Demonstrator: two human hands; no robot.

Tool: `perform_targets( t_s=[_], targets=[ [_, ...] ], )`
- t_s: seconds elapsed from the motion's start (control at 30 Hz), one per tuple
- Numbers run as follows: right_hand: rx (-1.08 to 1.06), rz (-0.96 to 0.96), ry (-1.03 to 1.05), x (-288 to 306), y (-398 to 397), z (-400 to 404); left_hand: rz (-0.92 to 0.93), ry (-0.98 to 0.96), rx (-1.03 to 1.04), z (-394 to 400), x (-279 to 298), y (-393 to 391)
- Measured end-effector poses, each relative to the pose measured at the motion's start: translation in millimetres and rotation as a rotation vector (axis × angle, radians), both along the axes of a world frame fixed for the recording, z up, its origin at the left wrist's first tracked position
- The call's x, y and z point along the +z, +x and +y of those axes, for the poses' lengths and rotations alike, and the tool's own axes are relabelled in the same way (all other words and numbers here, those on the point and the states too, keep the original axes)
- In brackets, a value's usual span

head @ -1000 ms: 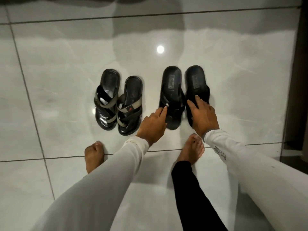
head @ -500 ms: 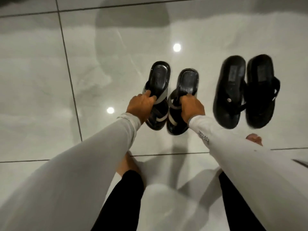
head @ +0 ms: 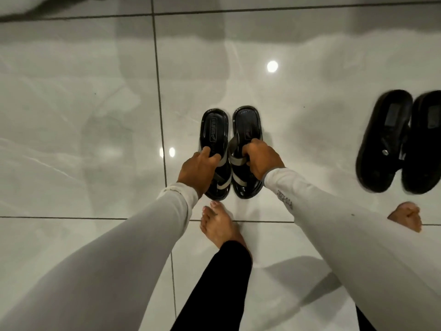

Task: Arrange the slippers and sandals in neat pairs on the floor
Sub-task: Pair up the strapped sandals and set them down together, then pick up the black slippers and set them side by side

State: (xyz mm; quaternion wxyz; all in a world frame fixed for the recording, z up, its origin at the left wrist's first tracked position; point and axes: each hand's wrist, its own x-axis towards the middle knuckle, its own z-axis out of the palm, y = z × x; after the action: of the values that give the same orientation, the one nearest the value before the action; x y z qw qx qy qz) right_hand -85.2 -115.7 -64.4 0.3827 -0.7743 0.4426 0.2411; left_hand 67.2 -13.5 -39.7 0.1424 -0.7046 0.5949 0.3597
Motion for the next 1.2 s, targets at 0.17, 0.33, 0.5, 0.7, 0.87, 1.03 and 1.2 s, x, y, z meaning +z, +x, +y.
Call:
perform_targets(
  t_s=[0.17,0.33,0.5,0.7,0.87,1.03,1.2],
  targets=[
    [0.050,-0.010,-0.033,1.6,32.8,11.0,-0.001,0.004,0.023,6.5,-0.7,23.5],
    [0.086,-0.053,-0.062,2.9,23.9,14.6,-0.037,-0.005,0.056,9.9,0.8,25.4],
    [0.143,-0.006,-0.188,13.3,-36.2,11.0,-0.228,-0.153,-0.017,20.8,9.6,-1.9],
    [0.154,0.285,-0.228,36.1,-150.2,-16.0,-0.229,-0.117,-0.088,-2.0,20.0,-84.6],
    [-0.044,0.391,-0.221,46.9,-247.7,-53.1,-0.108,-0.090,-0.098,-48.4,19.6,-207.9],
    [-0.328,0.432,-0.222,38.6,-334.4,-109.3,-0.012,-0.074,-0.038,-125.4,3.9,-320.3],
    [-0.226,0.416,-0.186,17.4,-393.3,-148.1,0.010,-0.009,-0.034,-183.8,-14.8,-376.5]
  ],
)
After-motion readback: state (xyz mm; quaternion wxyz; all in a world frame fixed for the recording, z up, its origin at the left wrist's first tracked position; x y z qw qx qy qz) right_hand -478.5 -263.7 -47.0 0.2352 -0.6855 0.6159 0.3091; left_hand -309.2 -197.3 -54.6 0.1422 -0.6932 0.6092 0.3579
